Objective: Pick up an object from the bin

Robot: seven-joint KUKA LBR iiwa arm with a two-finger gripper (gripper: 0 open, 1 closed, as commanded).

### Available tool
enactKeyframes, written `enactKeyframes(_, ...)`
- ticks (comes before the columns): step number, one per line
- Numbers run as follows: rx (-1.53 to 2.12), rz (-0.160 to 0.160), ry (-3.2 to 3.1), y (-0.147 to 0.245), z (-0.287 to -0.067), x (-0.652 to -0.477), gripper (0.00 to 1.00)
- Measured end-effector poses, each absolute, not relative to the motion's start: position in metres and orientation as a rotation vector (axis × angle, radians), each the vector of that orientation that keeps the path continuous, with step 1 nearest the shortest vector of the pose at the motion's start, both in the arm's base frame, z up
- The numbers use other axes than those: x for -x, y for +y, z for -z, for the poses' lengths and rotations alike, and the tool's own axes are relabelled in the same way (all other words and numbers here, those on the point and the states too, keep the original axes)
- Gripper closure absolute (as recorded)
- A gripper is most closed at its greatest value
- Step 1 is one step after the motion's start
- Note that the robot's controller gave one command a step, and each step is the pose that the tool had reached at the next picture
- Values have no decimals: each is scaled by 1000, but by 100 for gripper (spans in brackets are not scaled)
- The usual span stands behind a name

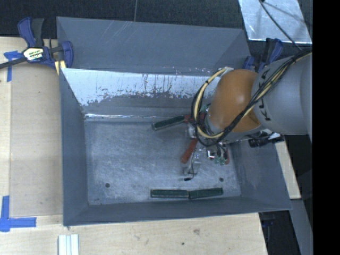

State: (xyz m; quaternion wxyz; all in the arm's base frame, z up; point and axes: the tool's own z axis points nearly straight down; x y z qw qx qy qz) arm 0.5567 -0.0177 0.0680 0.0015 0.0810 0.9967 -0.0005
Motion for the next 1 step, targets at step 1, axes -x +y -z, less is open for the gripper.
enactKeyframes(1, -254, 0, 3125, -16, -71, -557, 100)
